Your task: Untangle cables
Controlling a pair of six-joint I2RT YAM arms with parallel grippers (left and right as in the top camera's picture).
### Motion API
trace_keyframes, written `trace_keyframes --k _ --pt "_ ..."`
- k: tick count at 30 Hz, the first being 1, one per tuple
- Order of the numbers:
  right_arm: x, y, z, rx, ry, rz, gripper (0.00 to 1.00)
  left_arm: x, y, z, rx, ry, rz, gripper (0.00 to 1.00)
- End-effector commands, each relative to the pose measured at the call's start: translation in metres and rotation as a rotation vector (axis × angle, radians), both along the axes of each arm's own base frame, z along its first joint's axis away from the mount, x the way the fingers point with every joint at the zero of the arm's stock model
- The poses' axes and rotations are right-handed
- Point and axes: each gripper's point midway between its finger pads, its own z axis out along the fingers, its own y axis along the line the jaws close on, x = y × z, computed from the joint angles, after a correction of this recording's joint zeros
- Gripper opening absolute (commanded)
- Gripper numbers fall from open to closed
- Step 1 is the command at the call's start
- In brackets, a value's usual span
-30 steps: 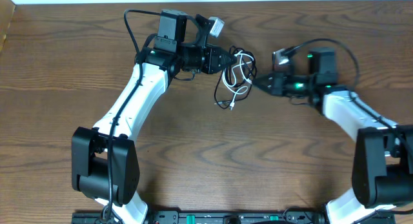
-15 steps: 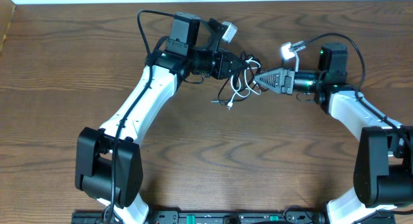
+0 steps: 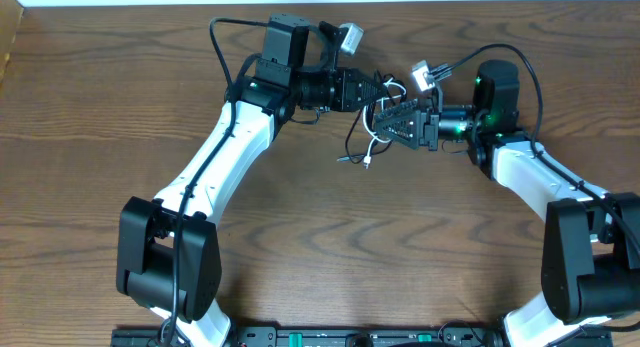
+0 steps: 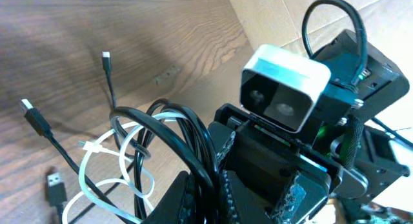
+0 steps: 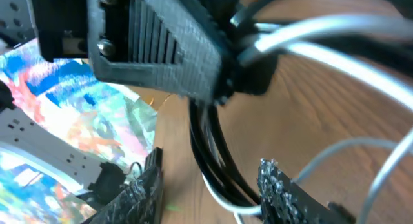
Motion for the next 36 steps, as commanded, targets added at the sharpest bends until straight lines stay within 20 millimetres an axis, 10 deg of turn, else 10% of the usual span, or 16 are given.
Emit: trace_keyframes --k 1,19,24,32,36 --pt "-0.001 0.001 0.014 0.017 -0.051 0.015 0.43 -0.005 -0.003 0.004 -0.037 0.048 -0.019 0.14" --pt "0.007 0.001 0.019 0.014 -0.102 -0.021 0.28 -0.011 -0.006 0.012 -0.092 0.176 -0.009 0.14" --pt "0.008 0.001 0.019 0.013 -0.102 -0.022 0.01 -0.011 -0.006 0.012 -0.092 0.175 -0.009 0.15" --pt "0.008 -0.004 0.019 0.018 -0.092 -0.023 0.01 0.002 0.006 0.011 -0.086 0.159 0.035 0.51" --pt "0.014 -0.015 0.019 0.02 -0.074 -0.05 0.01 0.007 0.021 0.013 -0.105 0.172 0.046 0.52"
